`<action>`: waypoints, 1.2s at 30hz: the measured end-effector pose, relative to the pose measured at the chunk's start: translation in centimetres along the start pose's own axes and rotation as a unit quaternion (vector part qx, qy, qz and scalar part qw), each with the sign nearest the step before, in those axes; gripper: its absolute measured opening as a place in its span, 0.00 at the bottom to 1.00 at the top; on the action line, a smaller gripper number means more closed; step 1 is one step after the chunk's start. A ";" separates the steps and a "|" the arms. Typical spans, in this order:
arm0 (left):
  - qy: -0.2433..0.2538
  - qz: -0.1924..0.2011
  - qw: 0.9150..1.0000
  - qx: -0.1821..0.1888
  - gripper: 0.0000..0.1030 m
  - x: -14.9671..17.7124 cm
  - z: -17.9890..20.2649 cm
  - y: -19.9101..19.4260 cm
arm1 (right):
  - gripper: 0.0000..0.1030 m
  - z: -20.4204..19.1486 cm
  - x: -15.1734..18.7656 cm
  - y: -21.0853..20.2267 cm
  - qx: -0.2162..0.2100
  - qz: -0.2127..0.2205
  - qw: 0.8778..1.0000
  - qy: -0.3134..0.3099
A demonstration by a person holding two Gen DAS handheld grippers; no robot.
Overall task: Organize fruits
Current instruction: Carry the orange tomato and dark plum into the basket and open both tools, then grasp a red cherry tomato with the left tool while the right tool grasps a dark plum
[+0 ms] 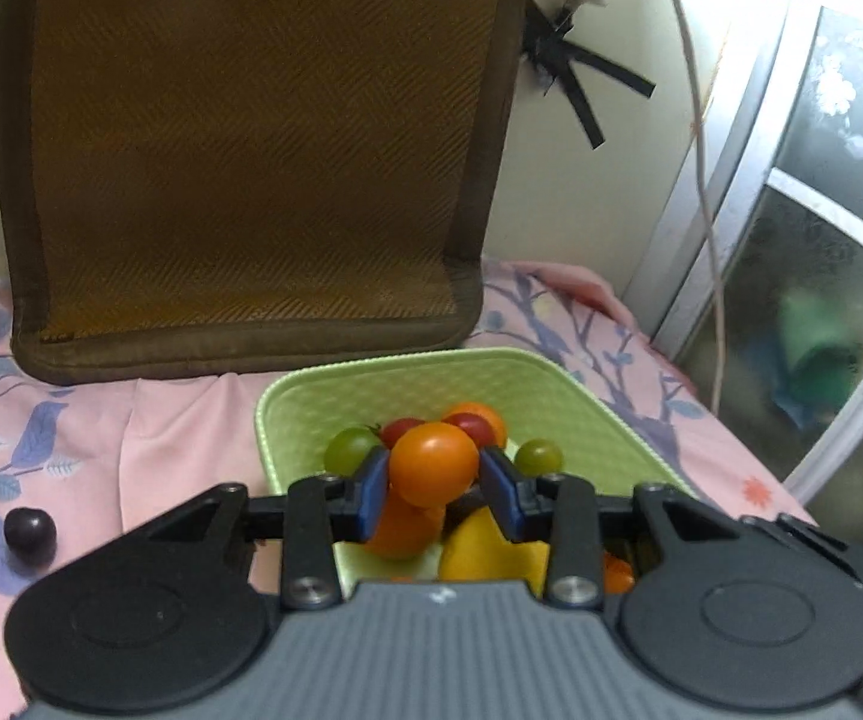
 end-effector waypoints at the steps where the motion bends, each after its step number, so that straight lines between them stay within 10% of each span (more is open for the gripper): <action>1: 0.002 0.003 1.000 0.000 0.40 0.2 0.1 0.1 | 0.30 0.1 0.0 -0.1 -0.001 0.001 1.000 0.003; 4: 0.012 0.010 1.000 -0.004 0.45 0.5 0.5 0.1 | 0.51 0.5 -0.1 -0.4 -0.003 0.017 1.000 0.017; 14: 0.012 0.063 0.998 0.009 0.45 2.6 -2.0 -7.7 | 0.53 1.0 -0.3 -2.2 -0.005 0.049 0.998 0.040; 21: 0.040 0.036 0.995 -0.088 0.45 6.2 -9.1 -12.8 | 0.52 -2.3 -0.5 -4.2 -0.096 0.055 0.994 0.020; 27: -0.009 0.050 0.985 -0.163 0.45 6.1 -15.8 -15.2 | 0.52 -8.1 -0.5 -3.8 -0.185 -0.002 0.983 0.008; 36: -0.097 0.114 0.978 -0.145 0.45 6.3 -18.4 -17.3 | 0.44 -18.1 -0.6 6.9 -0.186 -0.096 0.974 -0.085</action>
Point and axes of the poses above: each gripper's, at about its wrist camera, not at the fingertips, and y roughly the way its jaws point, z to its right, x to its underside, the point moved 2 cm from there along y, roughly the way its jaws point, and after that the axes turned 11 degrees about z, right-handed, at the moved point
